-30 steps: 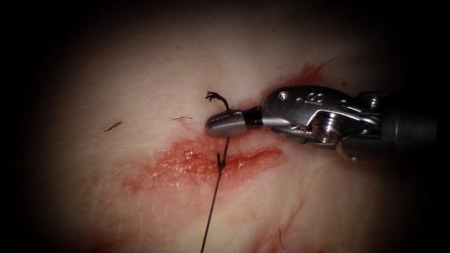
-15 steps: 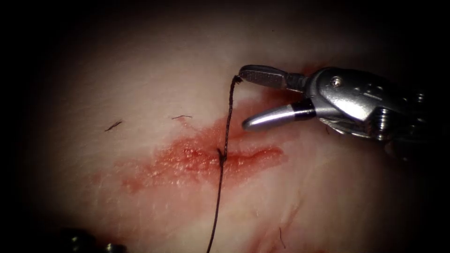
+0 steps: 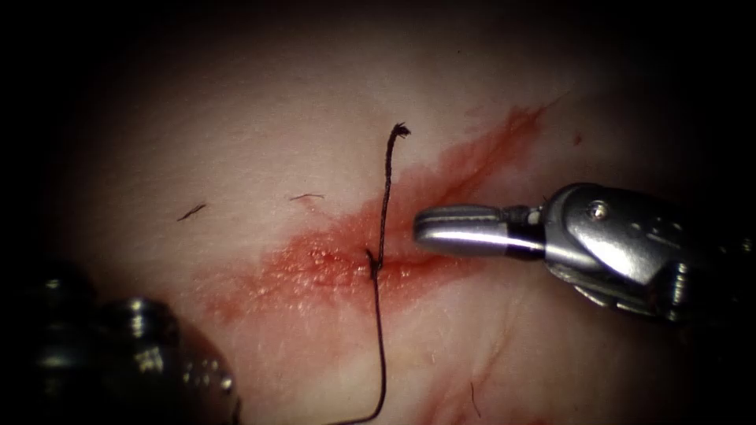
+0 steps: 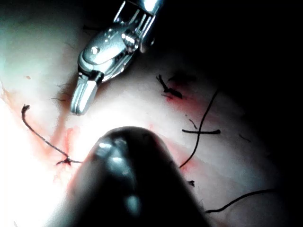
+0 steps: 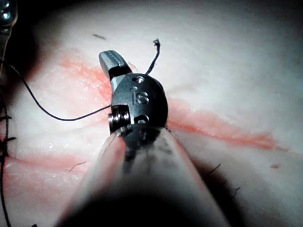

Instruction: Wound Closure

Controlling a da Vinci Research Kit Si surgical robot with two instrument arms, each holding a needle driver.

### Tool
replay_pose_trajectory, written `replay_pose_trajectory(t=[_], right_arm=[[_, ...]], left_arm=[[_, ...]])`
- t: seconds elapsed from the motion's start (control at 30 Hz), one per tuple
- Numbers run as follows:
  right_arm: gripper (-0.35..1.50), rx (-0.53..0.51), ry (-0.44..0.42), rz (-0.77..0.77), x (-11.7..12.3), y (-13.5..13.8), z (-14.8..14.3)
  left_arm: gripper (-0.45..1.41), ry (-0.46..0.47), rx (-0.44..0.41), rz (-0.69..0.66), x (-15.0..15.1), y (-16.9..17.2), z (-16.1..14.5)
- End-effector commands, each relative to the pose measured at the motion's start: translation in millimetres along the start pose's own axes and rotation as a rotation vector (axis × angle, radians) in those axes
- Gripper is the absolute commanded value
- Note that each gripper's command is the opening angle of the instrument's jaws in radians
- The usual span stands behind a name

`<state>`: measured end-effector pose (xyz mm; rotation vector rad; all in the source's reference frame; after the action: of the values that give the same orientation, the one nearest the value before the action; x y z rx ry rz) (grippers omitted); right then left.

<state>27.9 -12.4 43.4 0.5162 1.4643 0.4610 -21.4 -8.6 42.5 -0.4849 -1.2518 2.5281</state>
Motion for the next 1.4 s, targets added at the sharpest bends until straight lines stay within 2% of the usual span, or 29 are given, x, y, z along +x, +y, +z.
replay_pose_trajectory(t=[0.03, 0.1, 0.17, 0.33, 0.43, 0.67, 0.9, 1.03, 1.1, 1.3, 1.4], right_arm=[[-0.35, -0.003, 0.000, -0.001, -0.9, 1.0, 0.9], [-0.35, -0.007, -0.010, -0.011, -3.9, 1.9, 1.8], [-0.35, 0.029, -0.019, -0.020, -5.4, 2.0, 2.6], [-0.35, 0.094, -0.032, -0.001, -6.4, 1.4, 3.6], [-0.35, 0.187, -0.057, 0.017, -7.7, -0.4, 5.0], [-0.35, 0.298, -0.050, 0.039, -7.2, -2.6, 6.7], [-0.35, 0.268, -0.024, 0.057, -6.2, -3.2, 6.8], [-0.35, 0.275, 0.008, 0.076, -4.8, -3.6, 6.5], [-0.35, 0.276, 0.021, 0.084, -4.0, -3.8, 6.5], [-0.35, 0.282, 0.025, 0.087, -3.6, -4.3, 6.3], [-0.35, 0.278, 0.031, 0.055, -3.4, -3.6, 6.1]], left_arm=[[-0.45, 0.000, -0.007, -0.004, 0.3, -0.3, 0.6], [-0.45, -0.033, 0.149, 0.049, 0.9, -0.7, -1.8], [-0.45, -0.039, 0.245, 0.064, 1.3, -0.9, -3.8], [-0.45, -0.021, 0.272, 0.064, 1.3, -1.1, -4.6], [-0.45, -0.011, 0.295, 0.044, 1.1, -1.7, -4.6], [-0.45, -0.031, 0.295, 0.000, 0.3, -2.7, -3.4], [-0.45, -0.055, 0.284, -0.020, 0.0, -3.0, -2.3], [-0.45, -0.066, 0.284, -0.025, -0.4, -3.4, -1.4], [-0.45, -0.095, 0.250, -0.069, -0.9, -3.5, -0.4], [-0.45, -0.048, 0.220, -0.145, -1.2, -3.7, -0.1], [-0.45, -0.024, 0.188, -0.175, -1.3, -3.4, -0.1]])
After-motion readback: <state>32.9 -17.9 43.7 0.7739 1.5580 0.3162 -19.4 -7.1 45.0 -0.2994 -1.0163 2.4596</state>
